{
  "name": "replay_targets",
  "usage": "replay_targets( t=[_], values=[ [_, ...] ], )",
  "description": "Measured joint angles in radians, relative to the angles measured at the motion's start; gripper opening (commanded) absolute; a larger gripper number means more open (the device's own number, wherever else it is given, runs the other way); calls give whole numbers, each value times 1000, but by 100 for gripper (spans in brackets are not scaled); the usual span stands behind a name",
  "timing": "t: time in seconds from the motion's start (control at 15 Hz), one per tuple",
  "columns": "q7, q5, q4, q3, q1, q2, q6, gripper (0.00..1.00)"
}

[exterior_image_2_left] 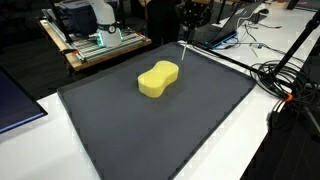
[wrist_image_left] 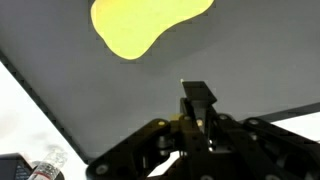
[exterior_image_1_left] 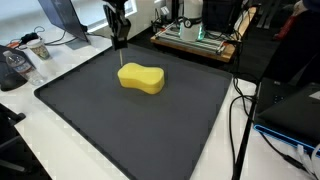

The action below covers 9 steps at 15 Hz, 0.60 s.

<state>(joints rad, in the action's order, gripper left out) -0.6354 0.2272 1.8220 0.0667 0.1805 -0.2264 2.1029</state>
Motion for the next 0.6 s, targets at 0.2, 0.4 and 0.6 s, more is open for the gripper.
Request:
replay_targets(
  t=[0.2,0.4,0.6],
  values=[
    [-54,0,124,-13,-3,97,55,3],
    [-95,0,240,-20,-22,173,98,3],
    [-107,-13,345,-21,-66,225,151,3]
  ],
)
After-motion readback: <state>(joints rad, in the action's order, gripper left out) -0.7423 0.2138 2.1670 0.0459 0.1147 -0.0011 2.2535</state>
